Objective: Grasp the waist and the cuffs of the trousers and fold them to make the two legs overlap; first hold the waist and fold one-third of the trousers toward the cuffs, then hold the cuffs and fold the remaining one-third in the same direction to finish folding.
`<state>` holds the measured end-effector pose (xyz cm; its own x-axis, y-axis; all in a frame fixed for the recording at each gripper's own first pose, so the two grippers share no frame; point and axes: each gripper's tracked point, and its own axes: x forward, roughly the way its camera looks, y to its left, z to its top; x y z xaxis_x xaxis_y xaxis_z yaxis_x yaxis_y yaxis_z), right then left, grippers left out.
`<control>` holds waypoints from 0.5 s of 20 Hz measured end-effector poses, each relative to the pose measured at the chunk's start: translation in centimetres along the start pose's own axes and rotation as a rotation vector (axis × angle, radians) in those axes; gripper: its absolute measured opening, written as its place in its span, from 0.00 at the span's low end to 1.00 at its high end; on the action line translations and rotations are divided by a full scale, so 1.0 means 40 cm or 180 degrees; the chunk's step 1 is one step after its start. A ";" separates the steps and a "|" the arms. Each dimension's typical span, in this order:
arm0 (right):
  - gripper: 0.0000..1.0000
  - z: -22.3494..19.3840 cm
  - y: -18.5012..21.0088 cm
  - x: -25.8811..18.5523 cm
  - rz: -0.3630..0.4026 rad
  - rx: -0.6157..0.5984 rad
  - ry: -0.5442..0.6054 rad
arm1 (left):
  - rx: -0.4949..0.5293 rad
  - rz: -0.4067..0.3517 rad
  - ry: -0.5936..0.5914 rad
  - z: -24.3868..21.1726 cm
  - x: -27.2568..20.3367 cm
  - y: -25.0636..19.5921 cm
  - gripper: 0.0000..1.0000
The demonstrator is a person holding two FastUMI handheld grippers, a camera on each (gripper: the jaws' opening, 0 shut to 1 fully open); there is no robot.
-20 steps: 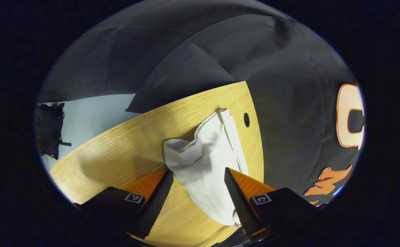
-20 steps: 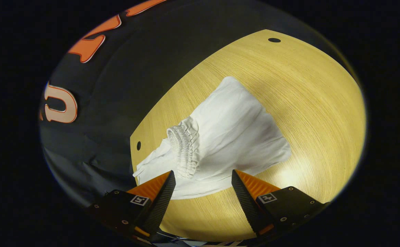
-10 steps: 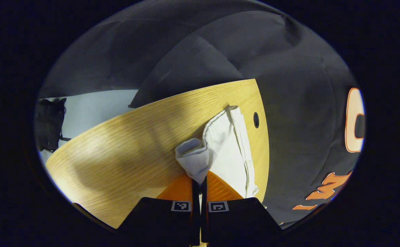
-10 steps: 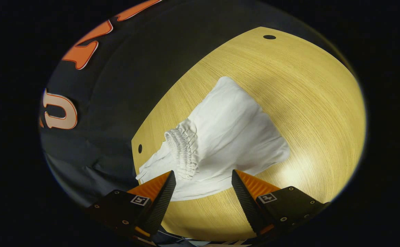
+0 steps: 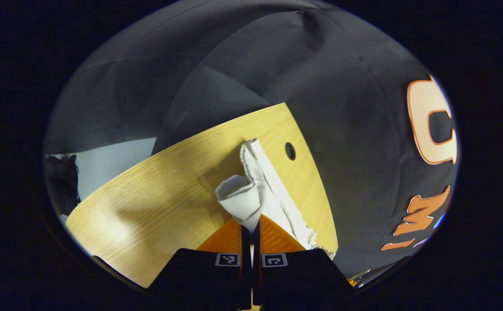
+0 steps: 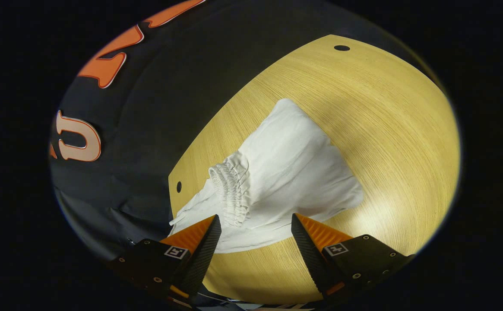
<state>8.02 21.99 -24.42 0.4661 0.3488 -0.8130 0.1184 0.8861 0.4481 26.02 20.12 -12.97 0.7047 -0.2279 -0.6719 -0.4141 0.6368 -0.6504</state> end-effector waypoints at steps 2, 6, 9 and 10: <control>0.99 0.011 -0.019 -0.014 -0.0005 -0.0034 -0.0056 | 0.0099 -0.0107 -0.0060 0.004 -0.022 -0.068 0.04; 0.98 0.052 -0.062 -0.067 -0.0010 -0.0163 -0.0211 | 0.0358 -0.0259 -0.0188 -0.005 -0.081 -0.201 0.05; 0.98 0.098 -0.115 -0.122 -0.0061 -0.0309 -0.0353 | 0.0509 -0.0366 -0.0271 -0.029 -0.109 -0.303 0.05; 0.98 0.112 -0.133 -0.140 -0.0093 -0.0376 -0.0406 | 0.0565 -0.0399 -0.0295 -0.041 -0.117 -0.341 0.05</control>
<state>8.72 13.96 -20.59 0.5724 0.2876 -0.7679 0.0332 0.9276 0.3721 27.42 11.28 -1.56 0.7975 -0.2501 -0.5490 -0.2178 0.7293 -0.6486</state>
